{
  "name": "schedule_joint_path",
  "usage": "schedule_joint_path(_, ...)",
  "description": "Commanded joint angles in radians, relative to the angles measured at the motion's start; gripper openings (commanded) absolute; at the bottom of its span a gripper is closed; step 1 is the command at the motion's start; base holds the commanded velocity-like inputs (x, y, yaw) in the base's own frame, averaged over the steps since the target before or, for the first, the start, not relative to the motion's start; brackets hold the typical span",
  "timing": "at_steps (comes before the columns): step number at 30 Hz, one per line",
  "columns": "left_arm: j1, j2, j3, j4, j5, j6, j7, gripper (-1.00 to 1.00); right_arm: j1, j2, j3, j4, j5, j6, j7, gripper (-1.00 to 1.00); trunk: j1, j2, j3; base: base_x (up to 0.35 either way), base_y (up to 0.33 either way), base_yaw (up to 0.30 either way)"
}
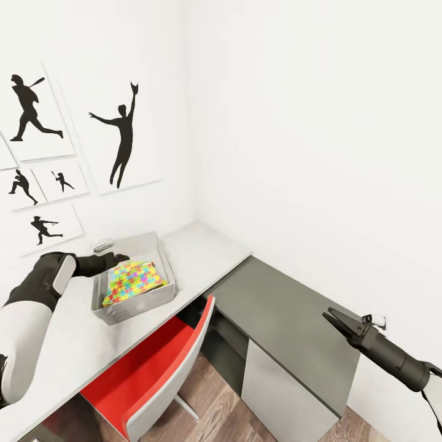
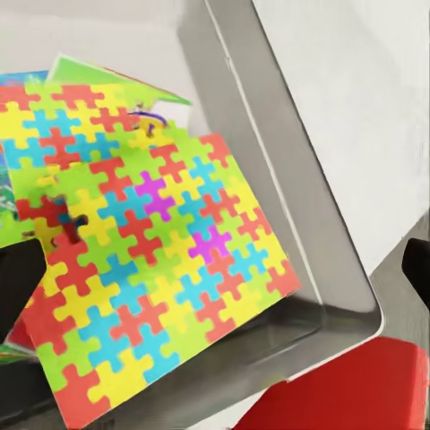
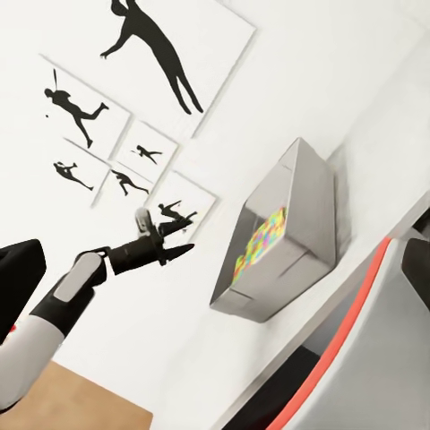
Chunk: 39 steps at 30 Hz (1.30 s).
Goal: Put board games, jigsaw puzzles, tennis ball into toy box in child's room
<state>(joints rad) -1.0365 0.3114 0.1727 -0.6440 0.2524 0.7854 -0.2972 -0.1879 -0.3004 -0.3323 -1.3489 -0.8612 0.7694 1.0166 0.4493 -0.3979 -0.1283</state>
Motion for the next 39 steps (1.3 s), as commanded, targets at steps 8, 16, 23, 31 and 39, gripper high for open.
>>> schedule_joint_path(8, 0.001, 0.173, 0.002, -0.039, 0.012, 0.097, -0.439, 1.0, 0.016, -0.001, -0.003, -0.003, -0.004, -0.01, 0.009, 1.0, 0.001, -0.002, 0.007, 0.0, 0.0, 0.0)
schedule_joint_path(16, 0.163, 0.338, 0.001, -0.034, 0.011, 0.102, -0.967, 1.0, 0.03, 0.0, -0.042, -0.006, -0.004, -0.013, 0.046, 1.0, 0.001, -0.002, 0.02, 0.0, 0.0, -0.049)
schedule_joint_path(23, 0.347, 0.348, 0.0, -0.034, 0.014, 0.028, -1.274, 1.0, 0.033, 0.001, -0.045, -0.01, -0.003, -0.013, 0.048, 1.0, 0.001, -0.002, 0.031, 0.0, 0.0, -0.135)
schedule_joint_path(31, 0.441, 0.337, 0.001, -0.032, 0.074, -0.041, -1.274, 1.0, 0.033, 0.001, -0.044, -0.009, -0.003, -0.038, 0.048, 1.0, 0.001, -0.002, 0.042, 0.0, 0.0, -0.121)
schedule_joint_path(39, 0.45, 0.332, -0.001, -0.04, 0.128, -0.046, -1.274, 1.0, 0.034, 0.008, -0.044, -0.011, 0.05, -0.062, 0.048, 1.0, 0.001, -0.002, 0.043, 0.0, 0.0, -0.01)
